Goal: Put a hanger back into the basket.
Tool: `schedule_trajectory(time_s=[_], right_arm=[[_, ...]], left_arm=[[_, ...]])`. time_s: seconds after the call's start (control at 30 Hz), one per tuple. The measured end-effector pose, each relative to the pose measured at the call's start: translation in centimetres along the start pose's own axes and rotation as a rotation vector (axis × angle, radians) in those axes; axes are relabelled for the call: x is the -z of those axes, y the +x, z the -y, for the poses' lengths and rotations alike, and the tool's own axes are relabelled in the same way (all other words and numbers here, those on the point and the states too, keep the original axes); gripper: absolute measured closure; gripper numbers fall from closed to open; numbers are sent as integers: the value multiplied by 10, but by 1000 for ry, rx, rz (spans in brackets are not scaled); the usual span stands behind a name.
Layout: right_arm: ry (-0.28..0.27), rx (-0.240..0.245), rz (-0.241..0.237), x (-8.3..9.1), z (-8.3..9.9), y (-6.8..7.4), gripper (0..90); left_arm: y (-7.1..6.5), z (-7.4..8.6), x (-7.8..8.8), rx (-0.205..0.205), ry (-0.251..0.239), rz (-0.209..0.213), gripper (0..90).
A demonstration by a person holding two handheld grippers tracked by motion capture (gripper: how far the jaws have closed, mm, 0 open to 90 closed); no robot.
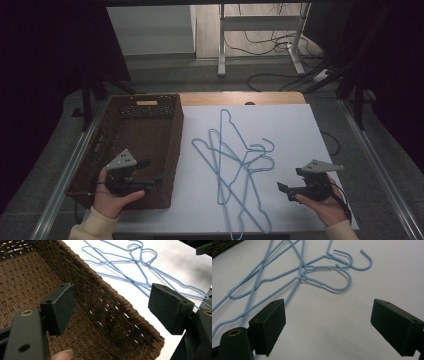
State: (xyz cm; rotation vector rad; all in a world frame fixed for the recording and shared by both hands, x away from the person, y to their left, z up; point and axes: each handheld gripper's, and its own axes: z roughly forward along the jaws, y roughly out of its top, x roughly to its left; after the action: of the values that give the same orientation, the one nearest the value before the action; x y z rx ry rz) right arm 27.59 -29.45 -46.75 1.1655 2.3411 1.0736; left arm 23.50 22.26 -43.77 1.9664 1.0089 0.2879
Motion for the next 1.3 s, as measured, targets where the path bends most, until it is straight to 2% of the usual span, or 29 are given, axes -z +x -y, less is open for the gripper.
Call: schedule_trajectory(time_s=[0.43, 0.97, 1.13, 1.3], right_arm=[[2, -32, 41, 4, -1, -3, 169], [23, -58, 53, -2, -4, -8, 222], [35, -61, 59, -9, -13, -11, 251], [61, -70, 55, -24, -27, -15, 299]], left_arm=[[-5, -1, 6, -9, -13, -1, 223], [-4, 0, 7, -2, -13, -8, 223], [-3, -1, 7, 1, -15, -8, 223], [-2, -1, 9, 5, -21, -8, 223]])
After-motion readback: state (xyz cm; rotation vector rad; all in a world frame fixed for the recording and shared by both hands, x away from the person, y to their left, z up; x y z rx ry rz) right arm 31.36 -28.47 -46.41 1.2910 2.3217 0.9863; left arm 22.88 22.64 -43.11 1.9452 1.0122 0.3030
